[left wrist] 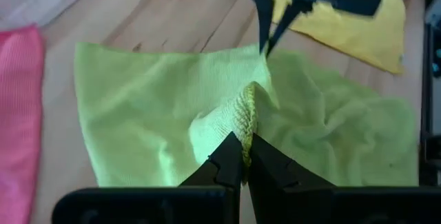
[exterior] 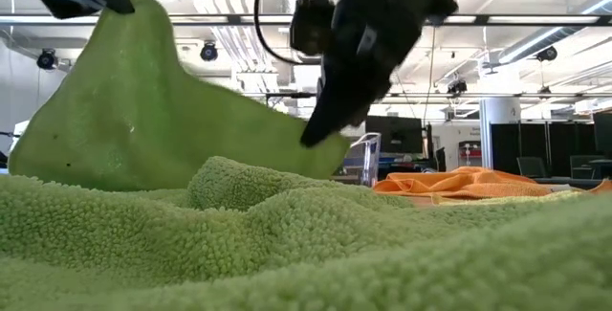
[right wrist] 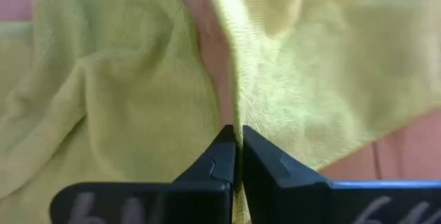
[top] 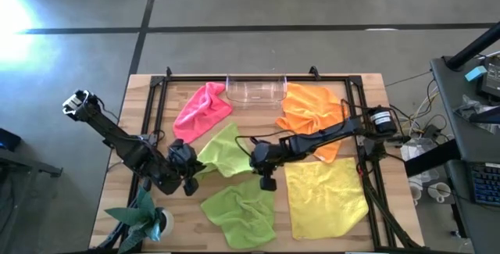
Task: Fold microfiber towels
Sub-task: Fold the top green microfiber towel
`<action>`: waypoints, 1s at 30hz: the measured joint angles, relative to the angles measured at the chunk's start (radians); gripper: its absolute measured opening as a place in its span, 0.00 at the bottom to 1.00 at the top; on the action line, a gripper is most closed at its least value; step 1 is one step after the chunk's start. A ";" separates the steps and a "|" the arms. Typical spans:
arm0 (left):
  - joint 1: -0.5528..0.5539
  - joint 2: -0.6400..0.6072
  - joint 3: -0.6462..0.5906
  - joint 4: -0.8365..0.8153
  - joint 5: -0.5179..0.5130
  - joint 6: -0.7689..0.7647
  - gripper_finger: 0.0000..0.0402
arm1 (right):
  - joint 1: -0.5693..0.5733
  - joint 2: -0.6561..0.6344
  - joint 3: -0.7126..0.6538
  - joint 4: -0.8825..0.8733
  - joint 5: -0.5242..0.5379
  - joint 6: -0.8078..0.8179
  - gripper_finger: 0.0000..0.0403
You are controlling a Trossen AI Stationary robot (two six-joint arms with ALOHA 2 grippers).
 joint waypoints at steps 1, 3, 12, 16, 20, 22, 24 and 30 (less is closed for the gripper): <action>0.000 0.000 0.009 0.002 0.001 0.031 0.00 | 0.001 -0.008 0.030 -0.065 0.000 0.007 0.02; 0.000 -0.002 0.029 0.000 0.003 0.096 0.00 | 0.002 -0.025 0.094 -0.194 0.001 0.021 0.02; 0.004 -0.008 0.119 0.000 0.041 0.430 0.00 | 0.008 -0.123 0.313 -0.490 0.050 0.114 0.02; 0.023 -0.020 0.149 -0.005 0.015 0.522 0.00 | 0.009 -0.187 0.357 -0.556 0.121 0.166 0.02; 0.045 -0.043 0.153 -0.062 -0.042 0.556 0.00 | 0.009 -0.242 0.380 -0.600 0.192 0.222 0.02; 0.064 -0.059 0.146 -0.090 -0.069 0.555 0.00 | 0.009 -0.263 0.384 -0.624 0.237 0.245 0.02; 0.089 -0.065 0.143 -0.107 -0.089 0.556 0.00 | 0.009 -0.275 0.387 -0.650 0.286 0.257 0.02; 0.239 -0.052 0.143 -0.128 -0.091 0.667 0.00 | -0.012 -0.273 0.379 -0.685 0.497 0.250 0.02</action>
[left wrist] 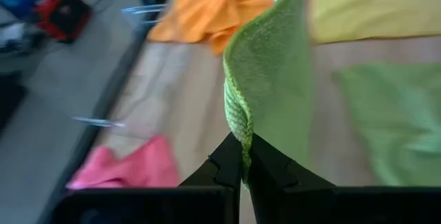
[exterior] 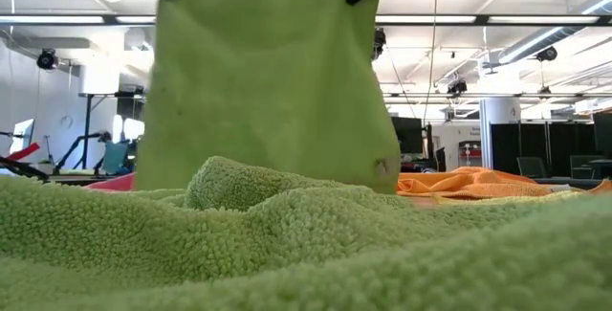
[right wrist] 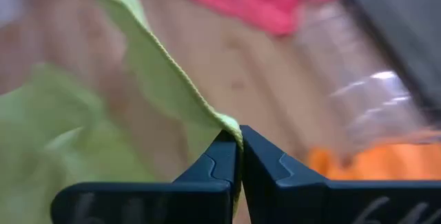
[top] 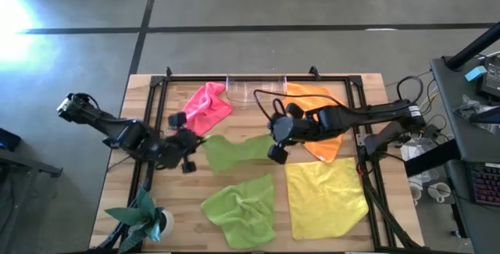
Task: Fold microfiber towels
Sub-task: Fold the top green microfiber towel
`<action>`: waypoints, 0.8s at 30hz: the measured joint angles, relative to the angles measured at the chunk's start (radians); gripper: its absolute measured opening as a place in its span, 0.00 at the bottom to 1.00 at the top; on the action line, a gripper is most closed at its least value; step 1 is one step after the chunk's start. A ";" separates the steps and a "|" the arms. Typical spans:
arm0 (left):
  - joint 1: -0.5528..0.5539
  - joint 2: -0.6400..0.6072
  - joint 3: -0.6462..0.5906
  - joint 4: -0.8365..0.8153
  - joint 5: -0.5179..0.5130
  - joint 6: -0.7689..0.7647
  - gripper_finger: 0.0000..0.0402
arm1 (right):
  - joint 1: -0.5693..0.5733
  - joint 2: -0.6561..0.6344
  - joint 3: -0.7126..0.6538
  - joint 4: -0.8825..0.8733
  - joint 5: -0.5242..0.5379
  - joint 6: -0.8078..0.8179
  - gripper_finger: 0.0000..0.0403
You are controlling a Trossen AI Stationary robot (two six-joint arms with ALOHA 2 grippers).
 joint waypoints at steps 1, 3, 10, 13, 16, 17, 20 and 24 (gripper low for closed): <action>0.036 0.004 0.000 -0.001 0.000 0.034 0.00 | -0.009 0.000 -0.001 0.000 0.041 -0.009 0.02; 0.112 0.011 0.002 -0.001 0.000 0.098 0.00 | -0.025 0.000 0.000 0.002 0.117 -0.036 0.02; 0.281 0.005 0.069 0.003 -0.001 0.338 0.00 | -0.041 -0.004 0.056 0.015 0.236 -0.248 0.02; 0.285 -0.004 0.117 0.009 0.009 0.349 0.00 | -0.024 -0.004 0.076 0.011 0.236 -0.289 0.02; 0.273 -0.011 0.121 0.005 0.119 0.270 0.00 | 0.007 -0.004 0.074 0.011 0.179 -0.308 0.02; 0.268 -0.012 0.111 0.009 0.183 0.218 0.00 | 0.016 -0.004 0.067 0.011 0.135 -0.307 0.02; 0.255 -0.005 0.054 0.003 0.417 0.038 0.00 | 0.046 0.008 0.035 0.011 0.014 -0.256 0.02; 0.181 0.029 -0.046 0.012 0.609 -0.148 0.00 | 0.100 0.051 -0.029 0.012 -0.119 -0.127 0.02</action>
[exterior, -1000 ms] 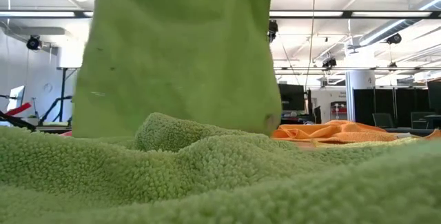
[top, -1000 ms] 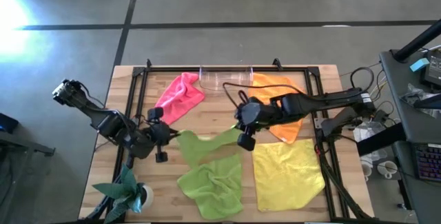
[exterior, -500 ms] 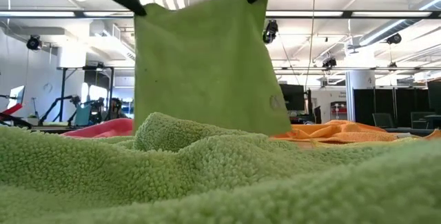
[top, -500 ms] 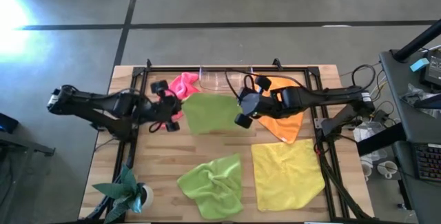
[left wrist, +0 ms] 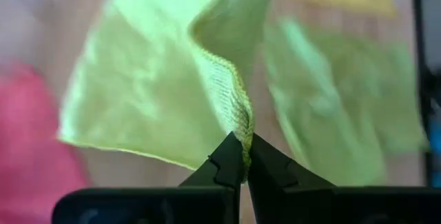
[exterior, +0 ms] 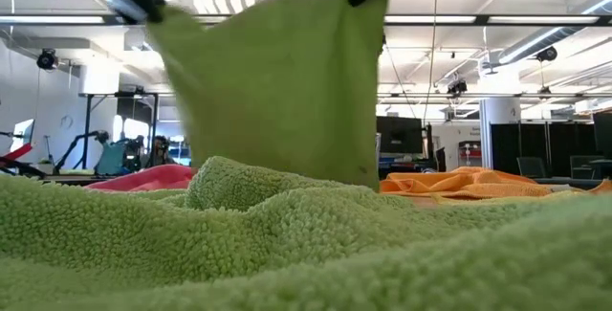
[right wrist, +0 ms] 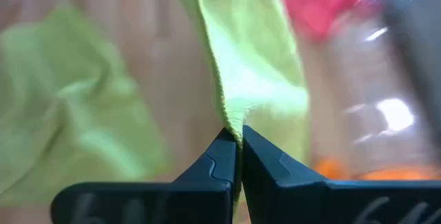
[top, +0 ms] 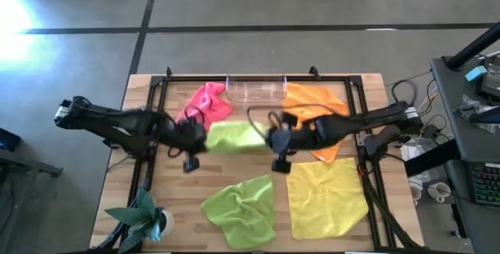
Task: Fold microfiber towels
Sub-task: Fold the top green microfiber towel
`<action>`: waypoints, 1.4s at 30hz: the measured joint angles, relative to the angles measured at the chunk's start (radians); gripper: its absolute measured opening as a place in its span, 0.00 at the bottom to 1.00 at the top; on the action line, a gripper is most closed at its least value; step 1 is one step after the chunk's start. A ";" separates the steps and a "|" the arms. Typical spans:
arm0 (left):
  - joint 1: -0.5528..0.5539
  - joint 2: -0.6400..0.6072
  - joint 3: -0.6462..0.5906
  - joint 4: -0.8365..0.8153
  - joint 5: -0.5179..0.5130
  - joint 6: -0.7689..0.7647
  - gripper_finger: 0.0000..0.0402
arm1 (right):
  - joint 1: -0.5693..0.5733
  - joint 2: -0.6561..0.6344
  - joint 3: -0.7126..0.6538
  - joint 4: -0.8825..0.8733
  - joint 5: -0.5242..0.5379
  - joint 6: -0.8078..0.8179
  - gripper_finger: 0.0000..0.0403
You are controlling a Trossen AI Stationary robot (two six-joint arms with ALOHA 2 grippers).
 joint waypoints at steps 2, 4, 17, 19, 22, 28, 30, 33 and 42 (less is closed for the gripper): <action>-0.045 0.019 -0.047 0.020 0.017 -0.064 0.00 | 0.032 0.027 -0.027 0.003 -0.056 0.054 0.02; -0.084 0.043 -0.091 0.062 0.037 -0.121 0.00 | 0.066 0.058 -0.050 0.016 -0.100 0.101 0.02; -0.134 0.252 -0.177 0.129 0.083 -0.254 0.00 | 0.068 0.252 -0.093 0.088 -0.144 0.192 0.02; -0.126 0.281 -0.178 0.128 0.079 -0.255 0.00 | 0.044 0.269 -0.096 0.087 -0.143 0.206 0.02; -0.111 0.315 -0.178 0.129 0.038 -0.256 0.00 | 0.012 0.291 -0.105 0.085 -0.143 0.222 0.02; -0.041 0.337 -0.178 0.126 -0.020 -0.255 0.00 | -0.050 0.298 -0.124 0.078 -0.142 0.240 0.02; -0.013 0.340 -0.179 0.126 -0.041 -0.255 0.00 | -0.071 0.298 -0.127 0.077 -0.142 0.240 0.02; 0.034 0.340 -0.183 0.127 -0.054 -0.232 0.00 | -0.107 0.298 -0.136 0.080 -0.129 0.240 0.02; 0.099 0.353 -0.185 0.129 -0.048 -0.168 0.00 | -0.152 0.298 -0.156 0.083 -0.124 0.229 0.02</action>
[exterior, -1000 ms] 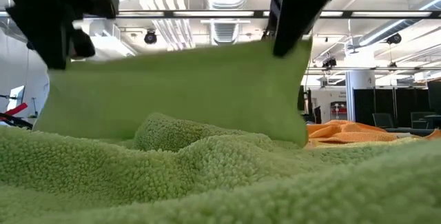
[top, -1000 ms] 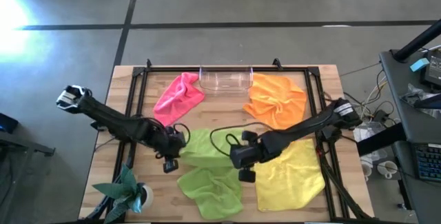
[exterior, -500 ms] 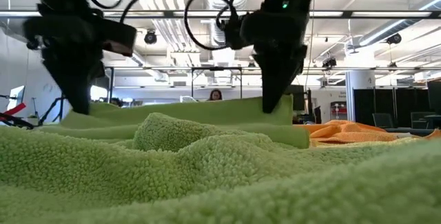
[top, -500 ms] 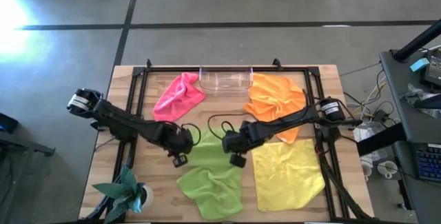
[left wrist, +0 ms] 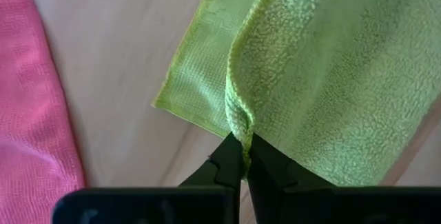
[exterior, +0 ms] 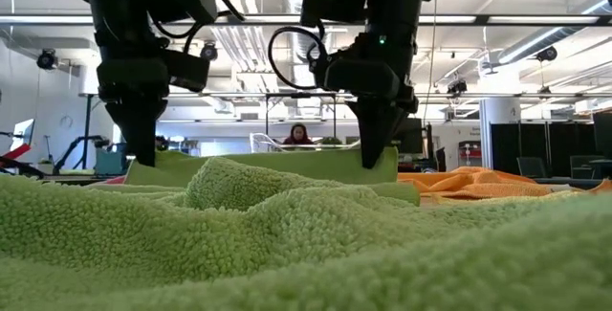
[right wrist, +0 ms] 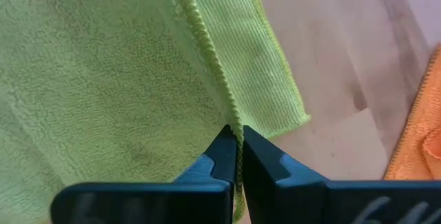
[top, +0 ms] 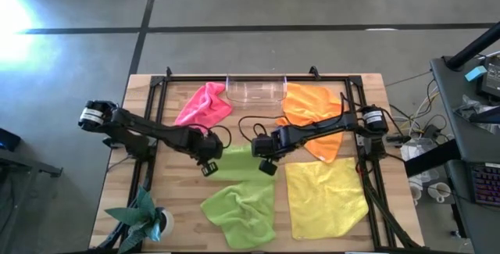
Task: Fold microfiber towels
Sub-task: Fold the top green microfiber towel
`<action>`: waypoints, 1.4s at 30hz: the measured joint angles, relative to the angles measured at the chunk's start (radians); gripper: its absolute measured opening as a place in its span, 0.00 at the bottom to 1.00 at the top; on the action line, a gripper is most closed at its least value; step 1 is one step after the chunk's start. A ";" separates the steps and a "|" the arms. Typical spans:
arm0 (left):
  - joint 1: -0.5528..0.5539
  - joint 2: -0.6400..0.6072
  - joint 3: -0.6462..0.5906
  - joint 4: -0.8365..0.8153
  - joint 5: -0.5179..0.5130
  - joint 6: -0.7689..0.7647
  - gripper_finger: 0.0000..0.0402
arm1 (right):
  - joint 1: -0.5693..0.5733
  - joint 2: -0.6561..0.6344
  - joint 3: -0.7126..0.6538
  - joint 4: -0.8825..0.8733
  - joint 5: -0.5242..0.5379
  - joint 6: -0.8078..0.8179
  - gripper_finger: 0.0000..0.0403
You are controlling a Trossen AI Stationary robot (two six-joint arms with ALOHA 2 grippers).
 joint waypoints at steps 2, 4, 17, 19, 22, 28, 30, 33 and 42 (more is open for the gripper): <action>0.000 0.000 0.000 0.000 0.000 0.000 0.00 | 0.000 0.000 0.000 0.001 0.005 0.000 0.02; 0.000 0.000 0.000 0.000 -0.001 0.001 0.00 | -0.001 0.000 0.000 0.003 0.007 -0.010 0.03; 0.000 -0.012 0.007 -0.001 -0.012 0.002 0.02 | -0.020 -0.001 0.000 0.005 0.010 -0.018 0.28; 0.000 -0.016 0.008 -0.001 -0.012 0.002 0.06 | -0.020 -0.007 0.000 -0.001 0.009 -0.025 0.32; 0.000 -0.018 0.008 -0.001 -0.034 0.002 0.14 | -0.020 -0.030 0.000 -0.015 0.009 -0.026 0.36; 0.009 -0.026 0.018 -0.059 -0.059 0.002 0.32 | -0.019 -0.118 0.000 -0.074 0.007 -0.031 0.39; 0.013 -0.036 0.042 -0.118 -0.015 0.016 0.36 | -0.014 -0.156 0.000 -0.100 0.006 -0.053 0.40; 0.010 -0.060 0.053 -0.130 0.041 0.075 0.37 | -0.008 -0.197 -0.015 -0.102 -0.021 -0.064 0.40; 0.011 -0.080 -0.092 0.197 0.050 0.075 0.31 | 0.010 -0.206 -0.062 -0.102 -0.126 -0.037 0.38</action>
